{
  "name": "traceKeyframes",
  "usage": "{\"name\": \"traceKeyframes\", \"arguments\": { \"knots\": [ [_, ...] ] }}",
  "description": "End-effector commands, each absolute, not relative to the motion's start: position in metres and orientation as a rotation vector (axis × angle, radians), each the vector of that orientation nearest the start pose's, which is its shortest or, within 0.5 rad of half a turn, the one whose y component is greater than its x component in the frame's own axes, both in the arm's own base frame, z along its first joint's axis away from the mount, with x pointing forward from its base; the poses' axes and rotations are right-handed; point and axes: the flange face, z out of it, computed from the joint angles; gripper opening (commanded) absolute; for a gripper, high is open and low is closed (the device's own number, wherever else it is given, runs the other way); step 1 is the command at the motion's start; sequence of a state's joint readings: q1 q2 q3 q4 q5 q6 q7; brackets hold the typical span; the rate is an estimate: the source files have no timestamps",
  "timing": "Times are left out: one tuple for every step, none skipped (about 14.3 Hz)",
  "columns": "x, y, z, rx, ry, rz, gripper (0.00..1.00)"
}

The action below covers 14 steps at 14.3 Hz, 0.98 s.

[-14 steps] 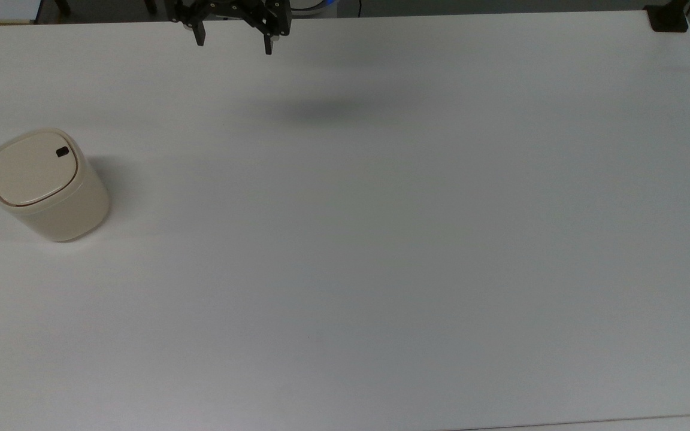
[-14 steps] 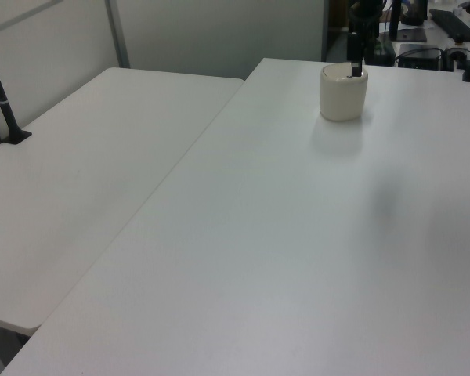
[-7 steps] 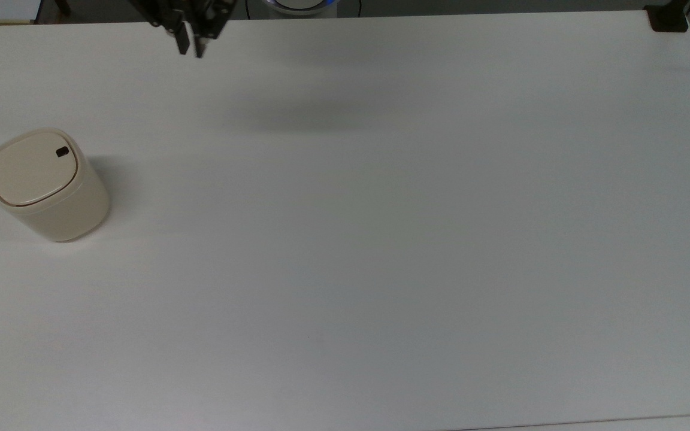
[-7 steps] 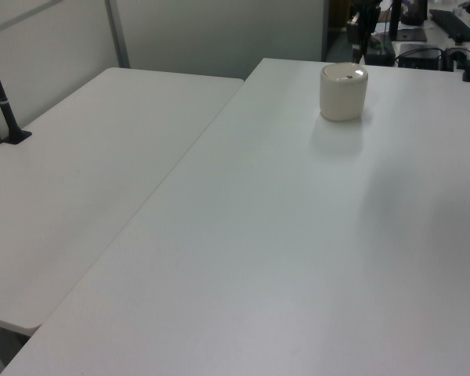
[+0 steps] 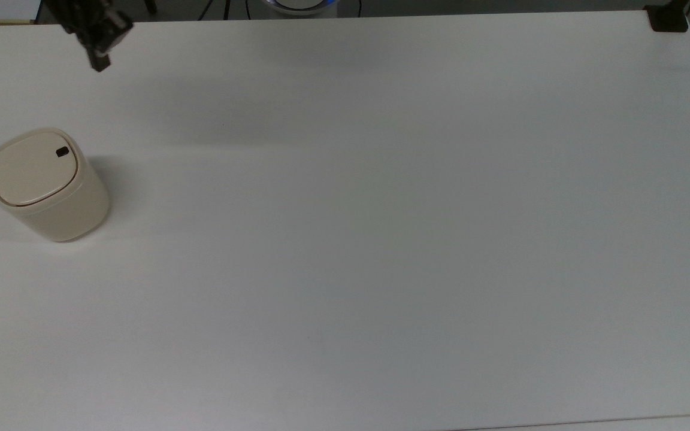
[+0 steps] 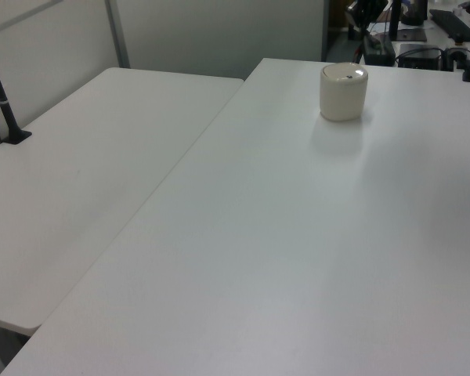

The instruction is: Open the trash bin

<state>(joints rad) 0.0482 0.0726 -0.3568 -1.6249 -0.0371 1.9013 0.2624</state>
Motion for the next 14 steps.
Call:
{"name": "traceKeyframes", "arguments": {
  "knots": [
    [0.58, -0.226, 0.573, -3.003, 1.105, -0.419, 0.0],
    [0.582, -0.24, 0.565, -3.001, 1.146, -0.452, 0.0],
    [0.583, -0.254, 0.558, -3.0, 1.182, -0.484, 0.0],
    [0.586, -0.266, 0.546, -3.006, 1.209, -0.501, 0.0],
    [0.589, -0.278, 0.534, -3.014, 1.237, -0.519, 0.0],
    [0.594, -0.287, 0.522, -3.023, 1.257, -0.539, 0.0],
    [0.6, -0.289, 0.509, -3.032, 1.264, -0.545, 0.0],
    [0.604, -0.289, 0.501, -3.037, 1.269, -0.548, 0.0],
    [0.606, -0.289, 0.493, -3.045, 1.269, -0.535, 0.0],
    [0.607, -0.288, 0.481, -3.051, 1.27, -0.521, 0.0],
    [0.61, -0.285, 0.471, -3.05, 1.279, -0.524, 0.0],
    [0.611, -0.283, 0.462, -3.058, 1.285, -0.508, 0.0],
    [0.613, -0.282, 0.459, -3.066, 1.28, -0.506, 0.0],
    [0.614, -0.281, 0.452, -3.077, 1.279, -0.489, 0.0]
  ]
}}
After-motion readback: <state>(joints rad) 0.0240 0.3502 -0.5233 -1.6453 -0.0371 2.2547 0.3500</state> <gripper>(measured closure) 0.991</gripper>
